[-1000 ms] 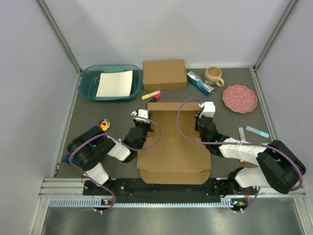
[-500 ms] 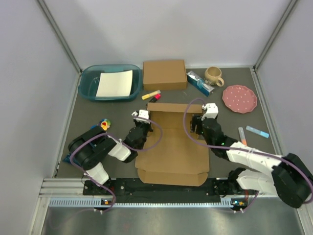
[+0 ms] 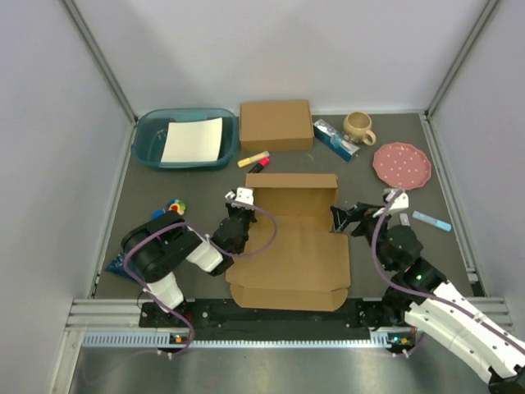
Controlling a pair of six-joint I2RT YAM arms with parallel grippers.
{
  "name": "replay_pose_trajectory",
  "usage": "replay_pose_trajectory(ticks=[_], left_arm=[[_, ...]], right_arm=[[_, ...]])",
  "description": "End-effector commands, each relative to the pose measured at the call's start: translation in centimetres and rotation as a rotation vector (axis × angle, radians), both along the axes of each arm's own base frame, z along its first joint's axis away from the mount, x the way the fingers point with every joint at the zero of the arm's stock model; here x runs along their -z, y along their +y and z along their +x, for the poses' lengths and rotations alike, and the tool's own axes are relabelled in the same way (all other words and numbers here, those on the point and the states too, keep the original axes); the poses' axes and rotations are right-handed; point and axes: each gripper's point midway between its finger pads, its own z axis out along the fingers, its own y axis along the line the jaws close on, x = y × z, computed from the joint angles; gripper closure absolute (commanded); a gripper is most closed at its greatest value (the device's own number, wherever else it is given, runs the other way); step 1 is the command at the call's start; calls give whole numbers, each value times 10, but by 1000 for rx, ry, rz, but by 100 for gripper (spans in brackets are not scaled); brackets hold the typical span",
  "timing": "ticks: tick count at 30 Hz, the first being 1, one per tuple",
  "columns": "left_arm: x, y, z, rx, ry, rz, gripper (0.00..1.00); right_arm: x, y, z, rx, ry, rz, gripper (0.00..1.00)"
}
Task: Fold the paper box
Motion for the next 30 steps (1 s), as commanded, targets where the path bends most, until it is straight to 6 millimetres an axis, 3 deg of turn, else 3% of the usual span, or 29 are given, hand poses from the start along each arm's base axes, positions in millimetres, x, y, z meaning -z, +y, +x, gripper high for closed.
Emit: replay_pose_trajectory(ticks=[1, 3, 5, 12, 17, 20, 26, 30], left_arm=[[-25, 7, -4, -31, -134, -53, 100], [-17, 7, -4, -31, -119, -43, 100], [-14, 6, -6, -27, -110, -44, 100], [-5, 9, -11, -33, -85, -45, 100], [-5, 8, -11, -32, -84, -58, 100], [-4, 8, -11, -33, -80, -67, 100], [-2, 7, -13, -28, -74, -71, 100], [-3, 6, -14, -23, -75, -78, 100]], right_arm=[[-20, -5, -1, 42, -29, 118, 6], [-36, -2, 4, 48, -33, 127, 6], [-29, 6, 15, 47, 31, 99, 6], [-62, 2, 57, 39, 19, 287, 6], [-67, 9, 75, -12, 28, 300, 8], [-57, 22, 78, -69, 57, 286, 10], [-18, 25, 76, -79, 118, 279, 13], [14, 23, 74, -66, 178, 256, 21]])
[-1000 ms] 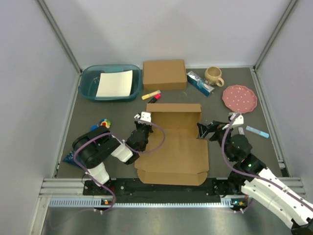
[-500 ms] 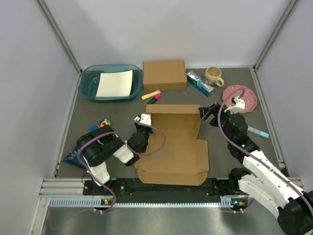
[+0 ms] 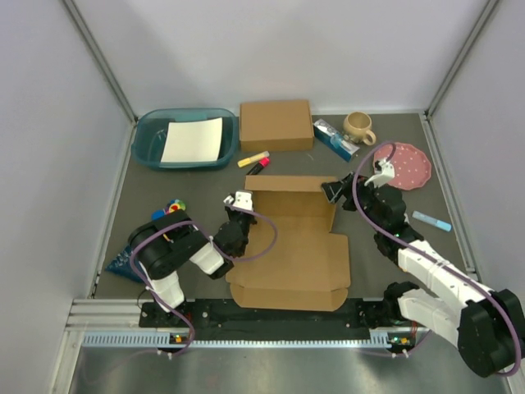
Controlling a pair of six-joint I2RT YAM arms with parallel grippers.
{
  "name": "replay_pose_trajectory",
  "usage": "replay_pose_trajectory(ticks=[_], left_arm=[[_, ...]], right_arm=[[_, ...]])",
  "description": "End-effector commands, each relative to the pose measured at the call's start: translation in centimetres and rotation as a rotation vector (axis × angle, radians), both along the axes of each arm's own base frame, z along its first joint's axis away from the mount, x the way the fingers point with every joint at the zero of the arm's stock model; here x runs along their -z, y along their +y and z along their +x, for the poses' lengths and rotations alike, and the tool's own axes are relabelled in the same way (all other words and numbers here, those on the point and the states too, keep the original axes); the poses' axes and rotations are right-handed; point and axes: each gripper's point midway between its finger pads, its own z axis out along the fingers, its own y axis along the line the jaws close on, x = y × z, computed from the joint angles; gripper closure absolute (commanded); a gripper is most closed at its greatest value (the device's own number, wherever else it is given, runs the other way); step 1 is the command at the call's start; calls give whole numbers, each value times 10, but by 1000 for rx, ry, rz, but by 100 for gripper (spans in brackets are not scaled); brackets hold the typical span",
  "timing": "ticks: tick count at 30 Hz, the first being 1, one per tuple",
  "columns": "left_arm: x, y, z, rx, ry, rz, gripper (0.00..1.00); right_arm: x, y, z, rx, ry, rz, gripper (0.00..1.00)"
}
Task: Fold the paper box
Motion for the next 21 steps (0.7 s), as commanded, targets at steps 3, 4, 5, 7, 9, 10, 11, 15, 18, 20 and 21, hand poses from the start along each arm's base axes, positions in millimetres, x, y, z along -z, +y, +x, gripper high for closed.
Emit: replay_pose_trajectory(ticks=[3, 4, 5, 7, 9, 10, 11, 15, 18, 20, 21], left_arm=[[-5, 6, -9, -2, -41, -72, 100], [-4, 8, -10, -3, -38, -74, 100], [-4, 7, -11, 3, -38, -78, 100], [-4, 9, -14, 6, -34, -88, 100], [-9, 8, -16, 25, -41, -101, 94], [-8, 9, -19, 36, -38, -101, 89], [-15, 8, -22, 51, -49, -116, 84], [-22, 1, -37, 135, -25, -164, 57], [-23, -1, -48, 176, 23, -174, 52], [-36, -2, -56, 213, 14, -198, 51], [-32, -4, -59, 232, 36, -177, 51]], right_arm=[[31, 1, -2, -11, 30, 0, 27], [36, 0, -3, -7, 34, -2, 29], [45, -2, -6, -4, 46, -7, 30], [48, -3, -7, 3, 44, -6, 34], [54, -5, -9, 10, 54, -10, 37], [55, -6, -10, 13, 55, -12, 38], [58, -7, -11, 15, 59, -16, 38], [62, -14, -14, 38, 63, -32, 39], [62, -17, -16, 47, 67, -42, 39], [64, -18, -17, 48, 73, -54, 39], [65, -18, -17, 46, 73, -59, 39]])
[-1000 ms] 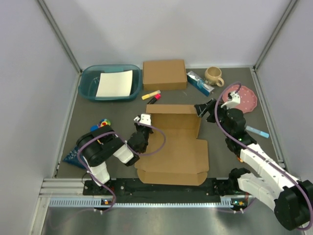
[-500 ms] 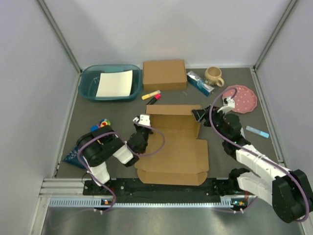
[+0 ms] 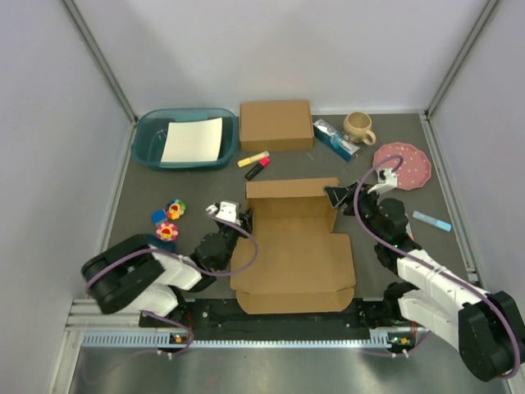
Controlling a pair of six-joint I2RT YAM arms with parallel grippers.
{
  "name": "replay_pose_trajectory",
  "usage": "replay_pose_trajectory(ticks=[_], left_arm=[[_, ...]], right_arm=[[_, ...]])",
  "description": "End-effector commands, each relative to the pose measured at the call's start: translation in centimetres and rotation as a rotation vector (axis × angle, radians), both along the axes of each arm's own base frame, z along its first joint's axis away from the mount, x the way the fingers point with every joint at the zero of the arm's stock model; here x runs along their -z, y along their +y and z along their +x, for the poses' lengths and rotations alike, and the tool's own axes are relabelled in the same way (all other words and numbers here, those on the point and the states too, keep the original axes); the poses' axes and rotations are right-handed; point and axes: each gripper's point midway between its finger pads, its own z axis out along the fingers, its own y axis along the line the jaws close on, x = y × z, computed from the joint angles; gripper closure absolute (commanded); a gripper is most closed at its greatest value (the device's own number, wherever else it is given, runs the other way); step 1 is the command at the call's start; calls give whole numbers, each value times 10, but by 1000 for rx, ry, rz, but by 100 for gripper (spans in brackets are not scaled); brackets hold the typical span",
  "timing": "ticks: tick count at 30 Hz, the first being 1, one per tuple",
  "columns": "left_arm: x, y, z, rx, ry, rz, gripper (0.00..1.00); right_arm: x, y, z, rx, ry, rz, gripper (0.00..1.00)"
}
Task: Fold the paper box
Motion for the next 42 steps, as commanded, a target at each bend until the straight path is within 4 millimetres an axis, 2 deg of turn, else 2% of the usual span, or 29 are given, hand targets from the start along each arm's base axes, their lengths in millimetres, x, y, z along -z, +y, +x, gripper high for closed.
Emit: replay_pose_trajectory(ticks=[1, 2, 3, 5, 6, 7, 8, 14, 17, 19, 22, 23, 26, 29, 30, 31, 32, 34, 35, 42], left_arm=[[-39, -14, -17, 116, -42, -135, 51], [-58, -14, -21, 135, -72, -180, 50], [-49, -14, -24, 149, -37, -145, 50], [-72, -20, -29, 195, -50, -176, 50], [-77, -22, -31, 212, -47, -174, 50], [-74, -25, -32, 227, -6, -143, 50], [-87, -27, -37, 253, -13, -179, 49], [-116, -25, -48, 285, -12, -283, 48], [-126, -17, -44, 235, -21, -343, 45], [-135, -10, -38, 185, -24, -384, 39], [-144, -5, -24, 161, -1, -425, 38], [-141, -8, -20, 169, 43, -458, 38], [-148, -9, -6, 212, 94, -534, 37], [-170, -13, 1, 277, 78, -597, 35], [-171, -14, 4, 285, 86, -593, 35], [-166, -22, 6, 311, 122, -578, 35], [-176, -29, 7, 348, 124, -572, 35], [-159, -40, 10, 379, 209, -536, 36], [-159, -43, 11, 388, 225, -535, 37], [-118, -59, 6, 452, 372, -524, 42]], right_arm=[[51, -16, -10, 39, 142, -122, 39], [53, -16, -10, 41, 151, -125, 39], [54, -20, -9, 60, 153, -133, 39], [55, -21, -9, 64, 153, -142, 40], [57, -22, -10, 67, 161, -148, 40], [57, -22, -10, 65, 161, -151, 40], [59, -22, -11, 64, 165, -154, 40], [67, -21, -13, 50, 175, -165, 40], [69, -21, -14, 42, 178, -176, 41], [70, -22, -15, 41, 177, -188, 41], [72, -24, -17, 40, 172, -206, 41], [74, -26, -18, 43, 174, -215, 41], [74, -27, -21, 39, 169, -235, 41], [75, -28, -23, 34, 167, -252, 41], [74, -28, -23, 34, 163, -252, 41], [75, -29, -23, 35, 164, -256, 41], [75, -29, -22, 35, 163, -262, 42], [75, -30, -23, 34, 163, -265, 42], [76, -30, -23, 33, 165, -270, 42], [78, -31, -24, 34, 164, -278, 43]])
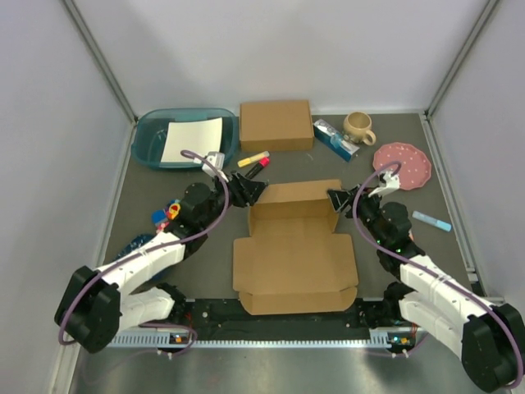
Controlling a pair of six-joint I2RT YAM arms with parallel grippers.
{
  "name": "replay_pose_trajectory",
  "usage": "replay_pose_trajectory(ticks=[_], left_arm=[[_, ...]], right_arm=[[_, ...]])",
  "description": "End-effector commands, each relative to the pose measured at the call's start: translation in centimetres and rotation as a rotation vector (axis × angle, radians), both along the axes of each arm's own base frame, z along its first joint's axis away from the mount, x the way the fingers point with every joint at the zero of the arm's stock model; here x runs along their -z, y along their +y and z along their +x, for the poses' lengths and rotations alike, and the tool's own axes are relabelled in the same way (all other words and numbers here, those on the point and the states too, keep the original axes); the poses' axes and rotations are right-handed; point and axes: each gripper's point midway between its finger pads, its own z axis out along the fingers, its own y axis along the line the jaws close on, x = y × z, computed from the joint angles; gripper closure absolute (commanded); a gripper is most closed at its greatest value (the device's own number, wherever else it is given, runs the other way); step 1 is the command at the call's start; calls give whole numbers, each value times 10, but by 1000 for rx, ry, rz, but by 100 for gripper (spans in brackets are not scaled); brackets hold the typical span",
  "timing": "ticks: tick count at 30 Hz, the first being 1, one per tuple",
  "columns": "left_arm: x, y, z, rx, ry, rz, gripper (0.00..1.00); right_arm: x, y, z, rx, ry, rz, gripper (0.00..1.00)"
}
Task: Fold the paper box
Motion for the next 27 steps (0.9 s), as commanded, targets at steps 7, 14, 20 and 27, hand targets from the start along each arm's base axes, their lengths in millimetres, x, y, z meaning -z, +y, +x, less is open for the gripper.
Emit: replay_pose_trajectory(ticks=[7, 14, 20, 27], left_arm=[[28, 2, -12, 52, 89, 8, 43], [-1, 36, -9, -105, 5, -46, 35], [6, 29, -13, -56, 50, -8, 34], [45, 11, -20, 52, 154, 24, 35]], right_arm=[[70, -20, -18, 34, 198, -171, 43], [71, -20, -20, 37, 199, -182, 43], [73, -20, -21, 38, 200, -187, 43], [73, -18, -22, 30, 197, -196, 43]])
